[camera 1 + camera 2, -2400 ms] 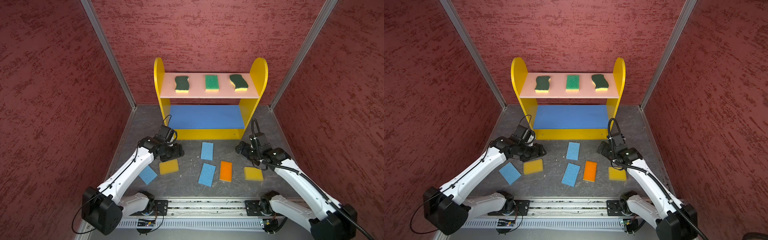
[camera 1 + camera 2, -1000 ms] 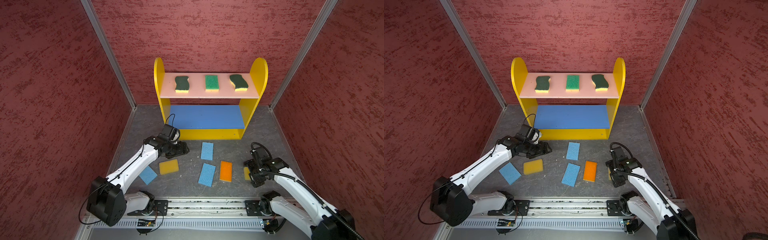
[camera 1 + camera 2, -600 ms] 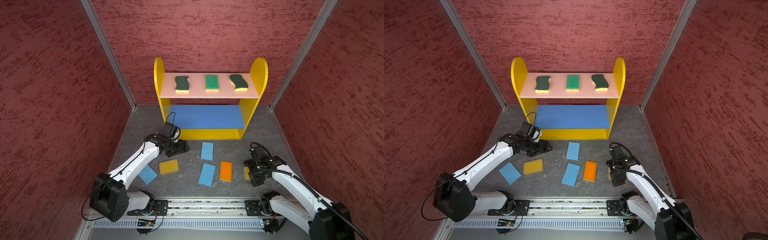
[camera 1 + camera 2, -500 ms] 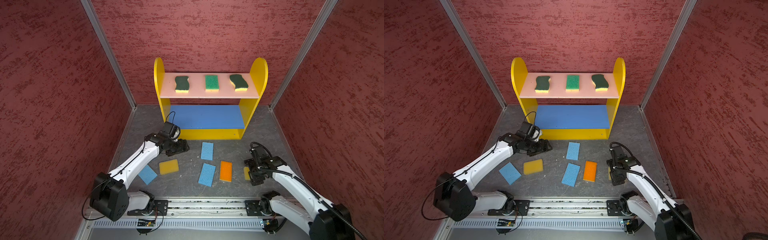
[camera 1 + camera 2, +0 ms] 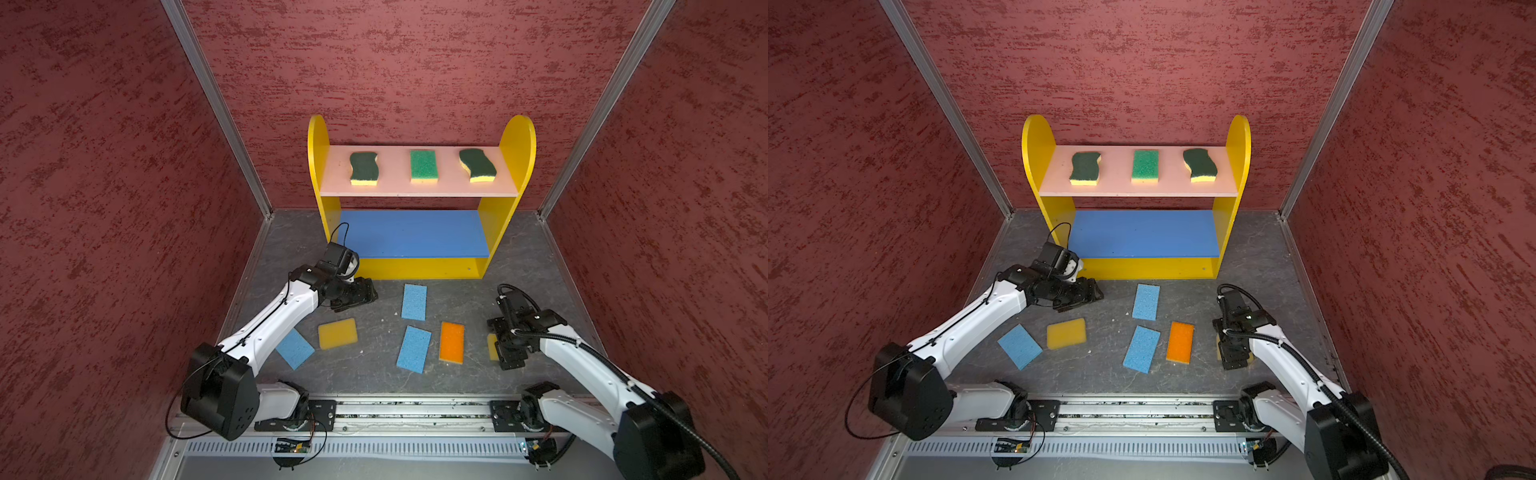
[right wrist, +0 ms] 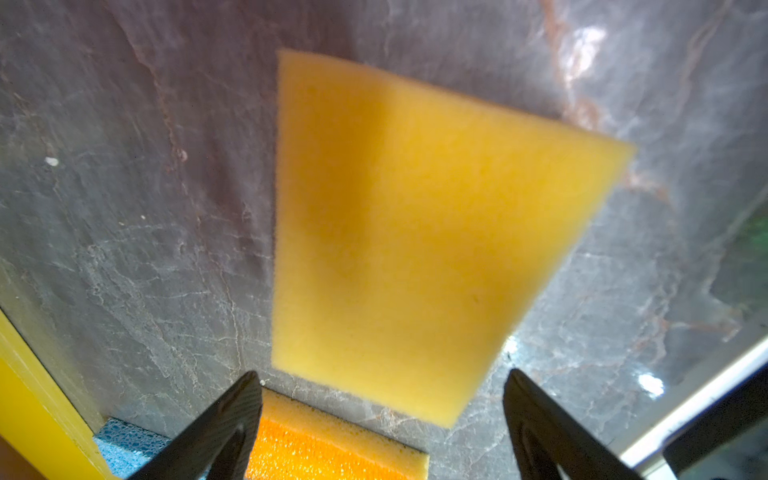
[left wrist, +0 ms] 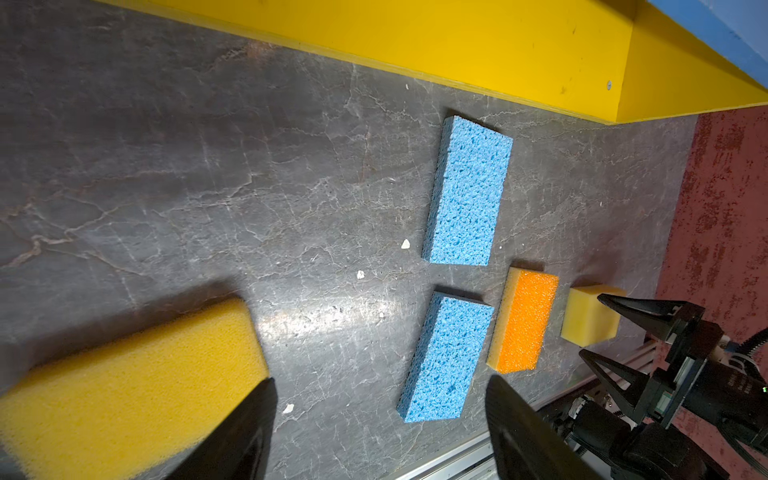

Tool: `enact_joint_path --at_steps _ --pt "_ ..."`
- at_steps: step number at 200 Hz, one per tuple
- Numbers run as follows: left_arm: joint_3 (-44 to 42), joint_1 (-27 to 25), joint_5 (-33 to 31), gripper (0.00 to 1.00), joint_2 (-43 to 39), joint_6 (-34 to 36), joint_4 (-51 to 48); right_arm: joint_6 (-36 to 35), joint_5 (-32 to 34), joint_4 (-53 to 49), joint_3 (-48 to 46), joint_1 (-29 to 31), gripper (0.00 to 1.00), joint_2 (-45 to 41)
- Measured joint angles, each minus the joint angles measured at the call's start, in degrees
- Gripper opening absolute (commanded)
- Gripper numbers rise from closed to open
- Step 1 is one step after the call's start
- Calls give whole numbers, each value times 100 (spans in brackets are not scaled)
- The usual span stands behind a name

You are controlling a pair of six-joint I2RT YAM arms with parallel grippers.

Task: Place and organize the cleaning sponges onto the shelf
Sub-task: 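Lower the right gripper onto the large yellow sponge and close it, then lift the large yellow sponge with the right gripper while the left hovers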

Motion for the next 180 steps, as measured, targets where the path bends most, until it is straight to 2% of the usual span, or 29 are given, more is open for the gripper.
enact_joint_path --at_steps 107,180 --pt "66 59 138 79 286 70 9 90 127 201 -136 -155 94 153" --pt "109 76 197 79 448 127 24 -90 127 466 -138 -295 89 647"
